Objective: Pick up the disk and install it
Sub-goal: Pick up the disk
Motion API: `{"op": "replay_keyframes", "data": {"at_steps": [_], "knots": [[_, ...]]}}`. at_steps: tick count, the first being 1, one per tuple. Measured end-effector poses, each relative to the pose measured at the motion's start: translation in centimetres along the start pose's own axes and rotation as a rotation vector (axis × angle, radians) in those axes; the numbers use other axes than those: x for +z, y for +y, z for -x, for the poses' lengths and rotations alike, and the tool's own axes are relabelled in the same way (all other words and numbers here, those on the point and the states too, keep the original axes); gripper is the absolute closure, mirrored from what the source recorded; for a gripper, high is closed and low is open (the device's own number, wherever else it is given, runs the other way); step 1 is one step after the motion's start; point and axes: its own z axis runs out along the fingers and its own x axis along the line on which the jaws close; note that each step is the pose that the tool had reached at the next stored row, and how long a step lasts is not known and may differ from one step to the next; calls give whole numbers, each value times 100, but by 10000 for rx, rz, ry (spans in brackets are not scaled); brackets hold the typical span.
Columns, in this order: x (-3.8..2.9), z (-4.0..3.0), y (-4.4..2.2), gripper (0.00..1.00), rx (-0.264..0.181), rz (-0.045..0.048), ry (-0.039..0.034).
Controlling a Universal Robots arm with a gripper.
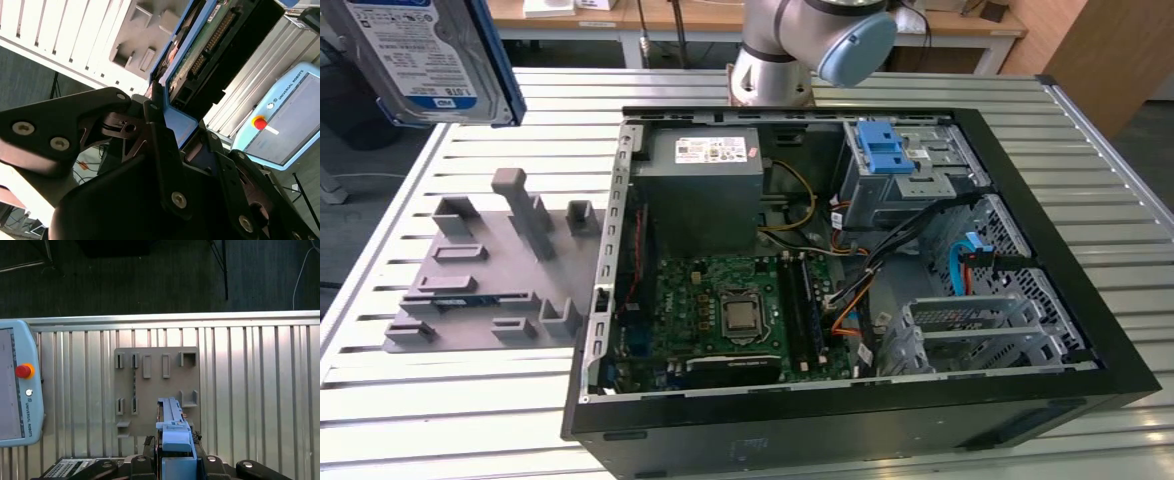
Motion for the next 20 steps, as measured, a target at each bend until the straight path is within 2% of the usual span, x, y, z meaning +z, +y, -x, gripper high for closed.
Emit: {"op": "replay_keyframes", "data": {"at_steps": [13,20], "knots": [[-2,-29,-342,64,0,15,0],[-2,-62,-506,64,0,23,1]]}}
